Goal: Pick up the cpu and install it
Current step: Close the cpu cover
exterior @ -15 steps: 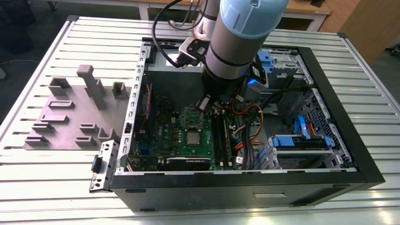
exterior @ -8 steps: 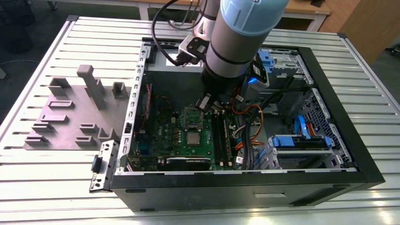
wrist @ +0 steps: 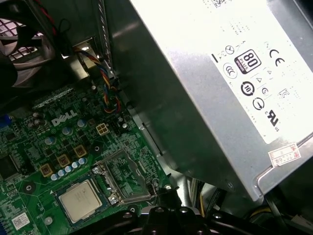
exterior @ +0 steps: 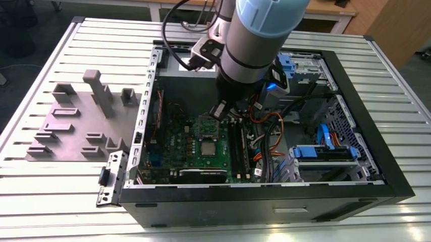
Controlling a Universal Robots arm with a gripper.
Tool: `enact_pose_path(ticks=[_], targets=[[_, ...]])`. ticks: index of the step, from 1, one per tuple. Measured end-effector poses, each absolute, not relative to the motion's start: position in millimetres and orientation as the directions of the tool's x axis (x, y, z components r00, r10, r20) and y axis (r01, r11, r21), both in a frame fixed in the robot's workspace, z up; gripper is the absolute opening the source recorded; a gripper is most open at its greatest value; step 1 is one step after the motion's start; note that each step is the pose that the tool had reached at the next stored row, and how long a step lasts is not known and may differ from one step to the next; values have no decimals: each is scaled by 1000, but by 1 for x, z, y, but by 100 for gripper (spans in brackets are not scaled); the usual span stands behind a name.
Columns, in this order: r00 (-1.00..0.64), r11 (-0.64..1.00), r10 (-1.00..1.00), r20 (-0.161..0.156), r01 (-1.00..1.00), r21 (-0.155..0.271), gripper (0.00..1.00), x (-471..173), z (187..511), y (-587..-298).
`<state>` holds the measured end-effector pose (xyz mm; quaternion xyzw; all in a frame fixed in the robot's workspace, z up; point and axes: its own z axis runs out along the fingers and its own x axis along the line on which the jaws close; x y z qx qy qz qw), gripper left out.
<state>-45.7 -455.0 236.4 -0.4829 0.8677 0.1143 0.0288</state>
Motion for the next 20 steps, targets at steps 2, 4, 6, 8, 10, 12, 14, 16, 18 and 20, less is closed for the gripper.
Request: enact_pose_path(ticks=[2,4,6,8,10,12,14,16,18,20], targets=[[-532,508,-831,-160,-845,171,11,-46,237,-455],[-532,508,-831,-160,-845,171,11,-46,238,-455],[-532,508,-831,-160,-845,171,11,-47,238,-456],[-532,508,-832,-160,-845,170,11,-47,238,-456],[-532,508,-831,-160,-845,171,11,-47,239,-456],[-532,508,-831,-160,-845,171,11,-47,239,-456],[-532,508,-831,-160,-845,171,11,-47,240,-456],[-532,508,-831,-160,-844,170,11,-47,240,-456],[-532,508,-831,-160,-845,170,11,-47,240,-457],[-532,508,-831,-160,-845,171,11,-47,240,-457]])
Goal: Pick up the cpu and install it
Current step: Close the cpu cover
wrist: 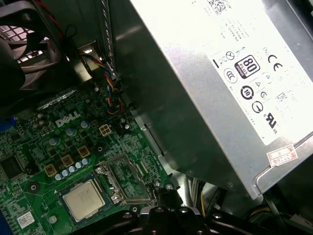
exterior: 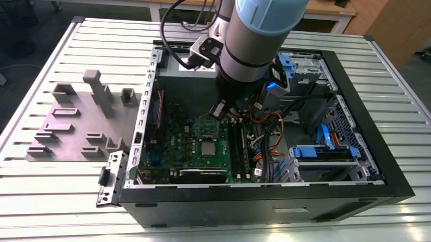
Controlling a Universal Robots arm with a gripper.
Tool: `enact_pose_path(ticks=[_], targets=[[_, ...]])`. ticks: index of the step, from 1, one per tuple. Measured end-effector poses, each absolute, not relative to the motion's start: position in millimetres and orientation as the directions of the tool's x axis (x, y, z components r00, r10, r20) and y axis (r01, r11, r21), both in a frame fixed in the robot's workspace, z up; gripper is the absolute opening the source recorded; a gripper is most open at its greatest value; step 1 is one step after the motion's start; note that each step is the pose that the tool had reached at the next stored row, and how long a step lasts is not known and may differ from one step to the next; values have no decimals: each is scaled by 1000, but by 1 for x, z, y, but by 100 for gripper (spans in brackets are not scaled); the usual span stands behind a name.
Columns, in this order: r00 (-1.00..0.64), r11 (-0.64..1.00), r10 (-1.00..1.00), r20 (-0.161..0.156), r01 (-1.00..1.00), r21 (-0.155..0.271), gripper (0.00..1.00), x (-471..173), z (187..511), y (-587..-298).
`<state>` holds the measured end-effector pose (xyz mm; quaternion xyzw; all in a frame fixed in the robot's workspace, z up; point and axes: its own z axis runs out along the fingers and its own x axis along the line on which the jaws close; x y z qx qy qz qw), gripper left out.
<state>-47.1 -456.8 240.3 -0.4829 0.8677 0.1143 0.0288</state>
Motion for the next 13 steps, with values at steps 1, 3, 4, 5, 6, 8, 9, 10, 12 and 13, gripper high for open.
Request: enact_pose_path(ticks=[1,3,4,5,6,8,9,10,12,13], targets=[[-532,508,-831,-160,-845,171,11,-47,240,-457],[-532,508,-831,-160,-845,170,11,-47,241,-457],[-532,508,-831,-160,-845,171,11,-47,241,-457],[-532,508,-831,-160,-845,171,11,-47,242,-457],[-532,508,-831,-160,-845,170,11,-47,242,-457],[-532,508,-831,-160,-845,171,11,-47,242,-457],[-532,508,-831,-160,-845,171,11,-47,242,-457],[-532,508,-831,-160,-845,171,11,-47,242,-457],[-532,508,-831,-160,-845,170,11,-47,243,-457],[-532,508,-831,-160,-845,171,11,-47,243,-457]])
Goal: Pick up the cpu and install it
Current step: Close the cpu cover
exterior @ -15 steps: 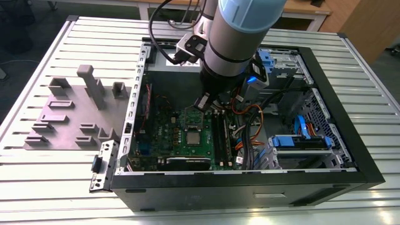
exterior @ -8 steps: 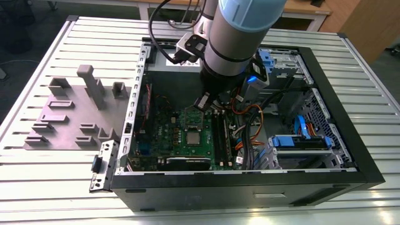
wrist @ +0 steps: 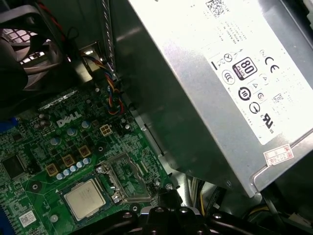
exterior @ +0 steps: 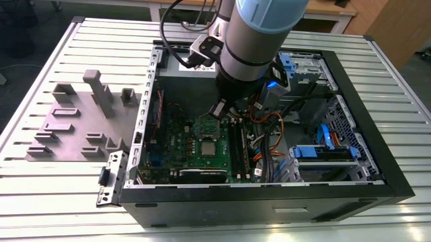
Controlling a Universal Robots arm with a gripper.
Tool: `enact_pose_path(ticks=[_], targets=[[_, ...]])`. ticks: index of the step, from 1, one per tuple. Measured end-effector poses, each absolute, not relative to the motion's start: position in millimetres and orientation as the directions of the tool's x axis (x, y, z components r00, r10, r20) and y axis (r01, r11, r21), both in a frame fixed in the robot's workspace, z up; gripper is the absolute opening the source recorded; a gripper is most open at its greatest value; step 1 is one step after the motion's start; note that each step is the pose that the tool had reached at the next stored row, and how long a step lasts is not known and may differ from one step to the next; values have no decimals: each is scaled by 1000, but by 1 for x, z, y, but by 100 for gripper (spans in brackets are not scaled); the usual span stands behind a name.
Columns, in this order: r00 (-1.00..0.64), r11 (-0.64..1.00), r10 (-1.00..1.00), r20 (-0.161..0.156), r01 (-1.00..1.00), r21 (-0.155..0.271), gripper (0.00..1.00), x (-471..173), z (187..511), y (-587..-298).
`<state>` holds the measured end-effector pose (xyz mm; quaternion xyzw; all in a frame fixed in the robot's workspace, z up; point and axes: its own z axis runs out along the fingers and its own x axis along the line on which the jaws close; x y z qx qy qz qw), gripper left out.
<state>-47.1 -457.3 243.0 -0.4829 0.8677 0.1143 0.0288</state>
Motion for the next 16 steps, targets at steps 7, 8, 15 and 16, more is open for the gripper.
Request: enact_pose_path(ticks=[7,8,15,16], targets=[[-532,507,-831,-160,-845,170,11,-47,243,-461],[-532,508,-831,-160,-845,170,11,-47,243,-462],[-532,508,-831,-160,-845,171,11,-49,243,-469],[-532,508,-831,-160,-845,171,11,-49,243,-470]])
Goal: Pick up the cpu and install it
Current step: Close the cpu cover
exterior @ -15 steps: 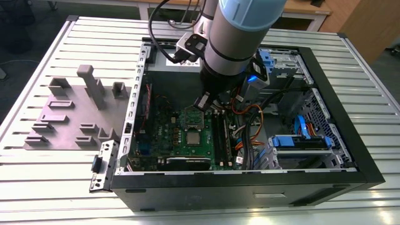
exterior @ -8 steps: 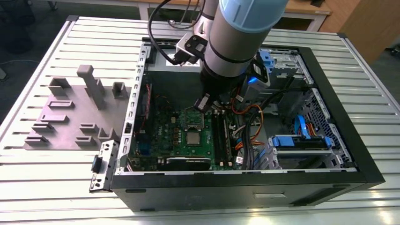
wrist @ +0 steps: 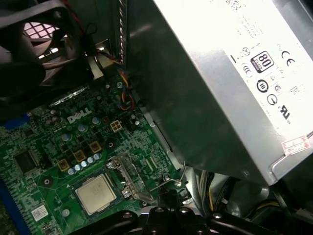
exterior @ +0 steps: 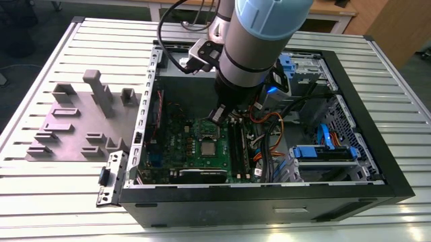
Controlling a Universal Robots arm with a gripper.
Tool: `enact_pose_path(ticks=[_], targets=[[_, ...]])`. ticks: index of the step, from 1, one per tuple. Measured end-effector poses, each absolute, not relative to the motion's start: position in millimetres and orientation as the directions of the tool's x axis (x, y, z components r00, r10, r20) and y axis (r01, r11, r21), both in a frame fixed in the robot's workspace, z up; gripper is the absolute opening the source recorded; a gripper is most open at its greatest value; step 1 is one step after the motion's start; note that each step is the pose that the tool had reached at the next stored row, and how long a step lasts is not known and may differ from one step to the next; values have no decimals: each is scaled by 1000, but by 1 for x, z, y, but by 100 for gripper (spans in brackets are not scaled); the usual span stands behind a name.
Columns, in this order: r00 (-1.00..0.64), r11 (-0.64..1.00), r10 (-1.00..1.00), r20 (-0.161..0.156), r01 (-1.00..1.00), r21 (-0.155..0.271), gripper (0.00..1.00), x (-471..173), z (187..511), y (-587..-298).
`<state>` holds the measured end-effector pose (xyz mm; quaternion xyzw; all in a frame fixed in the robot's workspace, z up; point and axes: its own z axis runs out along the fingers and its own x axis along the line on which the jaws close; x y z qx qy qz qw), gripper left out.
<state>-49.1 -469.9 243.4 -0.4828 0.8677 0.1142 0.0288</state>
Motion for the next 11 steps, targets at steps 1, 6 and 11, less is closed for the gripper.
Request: enact_pose_path(ticks=[1,6,11], targets=[[-532,508,-831,-160,-845,171,11,-49,243,-471],[-532,508,-831,-160,-845,171,11,-50,243,-474],[-532,507,-832,-160,-845,171,11,-50,243,-477]])
